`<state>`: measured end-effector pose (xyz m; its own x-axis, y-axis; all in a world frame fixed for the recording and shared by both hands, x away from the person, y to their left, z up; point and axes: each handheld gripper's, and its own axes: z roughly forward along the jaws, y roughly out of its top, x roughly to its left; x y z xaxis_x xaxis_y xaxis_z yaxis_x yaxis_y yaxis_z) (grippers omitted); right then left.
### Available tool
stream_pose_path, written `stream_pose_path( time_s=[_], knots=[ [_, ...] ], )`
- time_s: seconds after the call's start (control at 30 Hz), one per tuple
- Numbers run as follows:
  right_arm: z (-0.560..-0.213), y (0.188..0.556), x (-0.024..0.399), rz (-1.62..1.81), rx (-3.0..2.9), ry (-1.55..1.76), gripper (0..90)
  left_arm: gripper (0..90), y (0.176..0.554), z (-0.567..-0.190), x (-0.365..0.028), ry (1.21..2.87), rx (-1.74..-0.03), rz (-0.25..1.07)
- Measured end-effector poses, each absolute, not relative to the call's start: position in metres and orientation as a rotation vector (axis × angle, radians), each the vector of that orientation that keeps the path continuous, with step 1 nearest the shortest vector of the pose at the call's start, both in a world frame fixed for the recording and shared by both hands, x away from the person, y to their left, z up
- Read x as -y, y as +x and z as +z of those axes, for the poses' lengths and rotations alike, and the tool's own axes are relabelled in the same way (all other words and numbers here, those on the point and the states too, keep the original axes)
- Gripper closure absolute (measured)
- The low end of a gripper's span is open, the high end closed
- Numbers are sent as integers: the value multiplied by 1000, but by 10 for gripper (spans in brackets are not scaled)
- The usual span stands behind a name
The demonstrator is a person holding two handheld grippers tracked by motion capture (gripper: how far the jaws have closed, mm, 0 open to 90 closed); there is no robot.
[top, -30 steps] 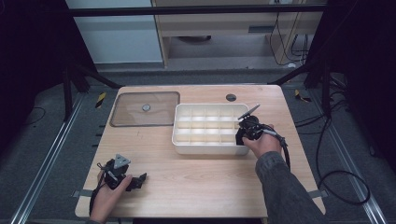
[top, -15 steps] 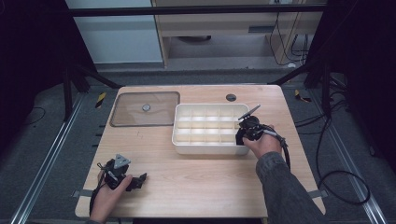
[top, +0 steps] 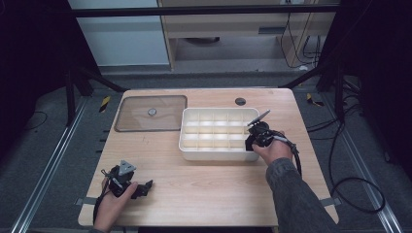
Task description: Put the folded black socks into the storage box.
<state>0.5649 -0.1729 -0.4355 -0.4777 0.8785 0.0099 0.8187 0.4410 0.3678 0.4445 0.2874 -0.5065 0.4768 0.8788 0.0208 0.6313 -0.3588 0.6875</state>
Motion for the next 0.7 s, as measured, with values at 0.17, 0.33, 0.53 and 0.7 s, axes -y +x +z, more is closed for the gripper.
stream_pose_path(
  time_s=[0.17,0.33,0.53,0.7],
  knots=[
    [-437,565,173,483,-2515,1497,900,0,445,-506,-287,2112,-1242,520],
    [-438,566,172,475,-2515,1503,900,0,445,-506,-287,2111,-1243,520],
    [-441,566,172,471,-2514,1527,900,0,445,-507,-287,2112,-1242,520],
    [-441,567,171,461,-2525,1520,900,0,445,-507,-287,2112,-1242,519]
  ],
)
